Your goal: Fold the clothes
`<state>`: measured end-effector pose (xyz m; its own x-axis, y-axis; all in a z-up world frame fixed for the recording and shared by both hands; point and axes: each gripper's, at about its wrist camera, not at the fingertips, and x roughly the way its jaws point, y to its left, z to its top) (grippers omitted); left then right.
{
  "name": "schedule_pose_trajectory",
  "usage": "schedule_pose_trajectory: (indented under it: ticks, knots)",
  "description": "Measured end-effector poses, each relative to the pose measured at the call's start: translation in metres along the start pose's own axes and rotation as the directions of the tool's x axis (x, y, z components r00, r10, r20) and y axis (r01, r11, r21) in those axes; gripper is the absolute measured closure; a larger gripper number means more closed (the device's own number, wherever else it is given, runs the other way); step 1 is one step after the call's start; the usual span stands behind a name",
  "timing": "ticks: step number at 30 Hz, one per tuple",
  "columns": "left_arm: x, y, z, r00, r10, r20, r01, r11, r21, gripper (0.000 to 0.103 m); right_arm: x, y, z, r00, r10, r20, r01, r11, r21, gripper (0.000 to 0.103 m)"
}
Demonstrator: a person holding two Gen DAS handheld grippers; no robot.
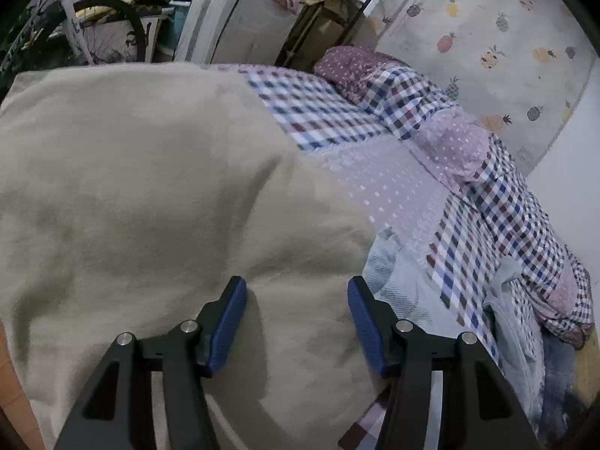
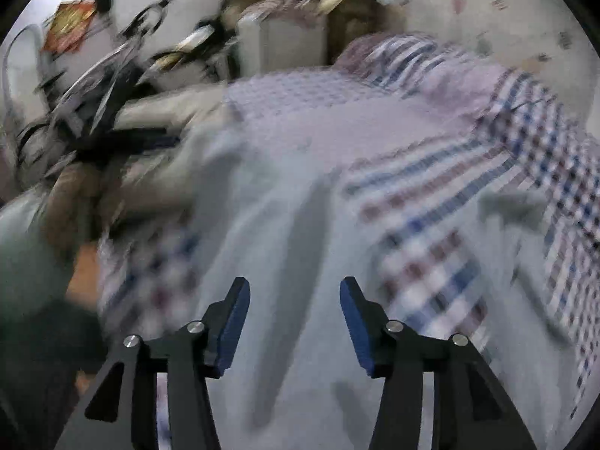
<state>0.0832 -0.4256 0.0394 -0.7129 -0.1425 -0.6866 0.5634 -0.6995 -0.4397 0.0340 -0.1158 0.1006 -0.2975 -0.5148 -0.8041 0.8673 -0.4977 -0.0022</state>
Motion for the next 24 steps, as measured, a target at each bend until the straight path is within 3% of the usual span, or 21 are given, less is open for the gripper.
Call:
schedule_pose_trajectory:
  ticks: [2,5,7,9,11,13,14,18,20,24]
  knots:
    - [-0.001,-0.005,-0.001,1.0,-0.008,0.002,0.008,1.0,0.002,0.043,0.008,0.008,-0.025,0.996,-0.019,-0.082,0.017,1.0,-0.02,0.048]
    - [0.004,-0.009,-0.003,1.0,-0.01,-0.013,0.01,1.0,0.001,0.043,0.032,0.011,-0.04,0.992,-0.014,-0.129,0.01,1.0,-0.028,0.049]
    - [0.01,-0.012,-0.003,1.0,-0.005,-0.028,0.005,1.0,-0.001,0.043,0.04,0.013,-0.045,0.992,0.0,-0.127,-0.003,1.0,-0.028,0.068]
    - [0.01,-0.012,-0.004,1.0,0.003,-0.029,-0.003,1.0,-0.005,0.043,0.048,0.015,-0.05,0.992,0.012,-0.125,-0.016,0.999,-0.029,0.1]
    - [0.006,-0.011,-0.005,1.0,-0.002,-0.014,0.002,1.0,-0.016,0.043,0.03,0.021,-0.045,0.997,-0.033,-0.075,0.028,0.997,-0.071,0.101]
    - [0.003,-0.011,-0.004,1.0,-0.017,0.004,0.017,1.0,-0.02,0.043,0.014,0.01,-0.038,0.998,-0.063,-0.009,0.063,0.997,-0.041,0.101]
    - [0.003,-0.013,-0.005,1.0,-0.022,0.005,0.022,1.0,-0.018,0.043,0.01,-0.003,-0.036,0.998,-0.06,0.016,0.059,0.998,0.034,0.101]
    - [0.007,-0.022,-0.008,0.999,-0.036,-0.014,0.036,0.999,0.01,0.043,0.035,-0.082,-0.055,0.992,-0.111,-0.053,0.122,0.939,0.321,0.1]
    - [0.009,-0.029,-0.011,0.999,-0.041,-0.029,0.042,0.999,0.032,0.043,0.047,-0.102,-0.067,0.997,-0.06,-0.056,0.078,0.909,0.409,0.099]
    - [0.006,-0.046,-0.018,0.994,-0.103,-0.031,0.106,0.991,0.086,0.043,0.047,-0.1,-0.067,0.994,-0.09,-0.068,0.11,0.912,0.395,0.095]
